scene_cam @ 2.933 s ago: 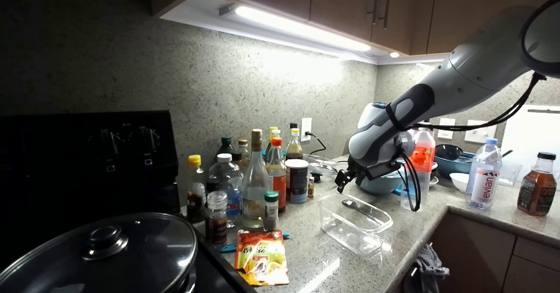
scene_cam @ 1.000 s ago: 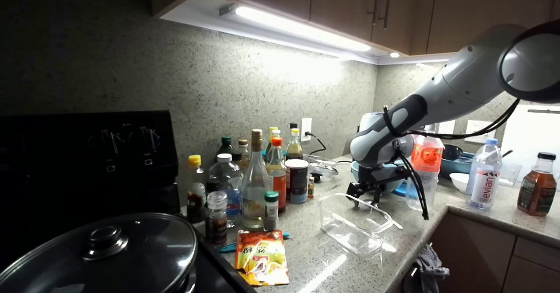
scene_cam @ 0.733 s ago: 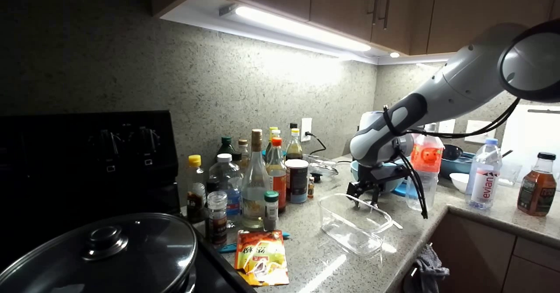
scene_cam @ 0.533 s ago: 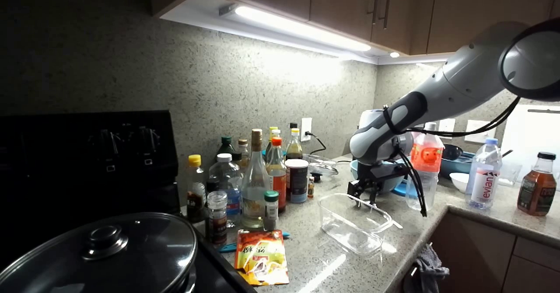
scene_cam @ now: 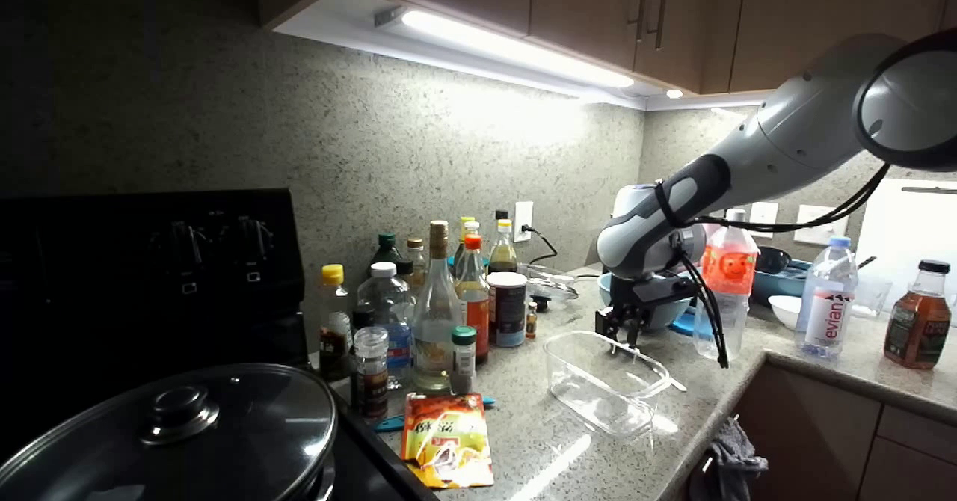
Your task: Put the spoon in the transparent bowl, then remove the spoon out of the bowl, then put the spoon back in the bowl
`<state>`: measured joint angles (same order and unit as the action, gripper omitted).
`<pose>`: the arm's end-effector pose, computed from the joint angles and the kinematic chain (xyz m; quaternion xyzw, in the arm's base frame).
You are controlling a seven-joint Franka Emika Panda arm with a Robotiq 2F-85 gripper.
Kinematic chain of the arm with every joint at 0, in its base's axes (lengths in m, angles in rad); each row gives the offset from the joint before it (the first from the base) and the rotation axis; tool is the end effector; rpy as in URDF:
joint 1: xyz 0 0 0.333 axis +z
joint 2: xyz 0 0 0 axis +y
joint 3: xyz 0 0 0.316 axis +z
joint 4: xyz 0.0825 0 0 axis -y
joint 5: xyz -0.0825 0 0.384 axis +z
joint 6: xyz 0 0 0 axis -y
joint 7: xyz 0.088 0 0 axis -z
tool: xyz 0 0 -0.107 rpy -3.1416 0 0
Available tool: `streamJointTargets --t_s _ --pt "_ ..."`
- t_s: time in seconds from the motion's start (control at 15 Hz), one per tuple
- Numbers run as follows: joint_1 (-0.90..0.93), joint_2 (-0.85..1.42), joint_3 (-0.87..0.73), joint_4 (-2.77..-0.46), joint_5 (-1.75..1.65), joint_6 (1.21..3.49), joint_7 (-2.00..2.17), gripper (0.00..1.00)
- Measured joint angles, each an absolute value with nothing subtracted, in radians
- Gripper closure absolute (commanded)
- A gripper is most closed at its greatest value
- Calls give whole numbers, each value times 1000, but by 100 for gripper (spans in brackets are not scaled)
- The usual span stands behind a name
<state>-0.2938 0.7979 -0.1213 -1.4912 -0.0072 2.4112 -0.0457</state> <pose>0.6726 -0.2790 0.2116 0.9840 -0.1601 0.0516 0.0580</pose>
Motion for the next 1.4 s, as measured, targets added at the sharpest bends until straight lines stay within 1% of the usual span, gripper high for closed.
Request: streamJointTargets --t_s 0.33,0.73,0.8,0.87,0.93,1.0,1.07,1.13,1.2,1.27,1.33,1.4 --pt "-300 797 -108 -1491 -1 2426 -77 79" --pt "-359 794 40 -1510 88 2601 -267 79" --pt "-366 794 59 -1513 95 2615 -286 42" --pt "-373 794 74 -1516 100 2622 -301 28" --pt "-377 794 83 -1519 103 2626 -310 22" --pt "-380 793 89 -1522 104 2629 -314 66" --pt "-382 793 93 -1524 104 2631 -318 63" --pt "-383 793 95 -1527 105 2637 -320 64" --pt "-384 793 97 -1530 105 2646 -320 69" --pt "-386 793 99 -1533 105 2654 -320 64" --pt "-388 793 100 -1535 105 2660 -321 34" --pt "-388 792 100 -1537 105 2660 -321 38"
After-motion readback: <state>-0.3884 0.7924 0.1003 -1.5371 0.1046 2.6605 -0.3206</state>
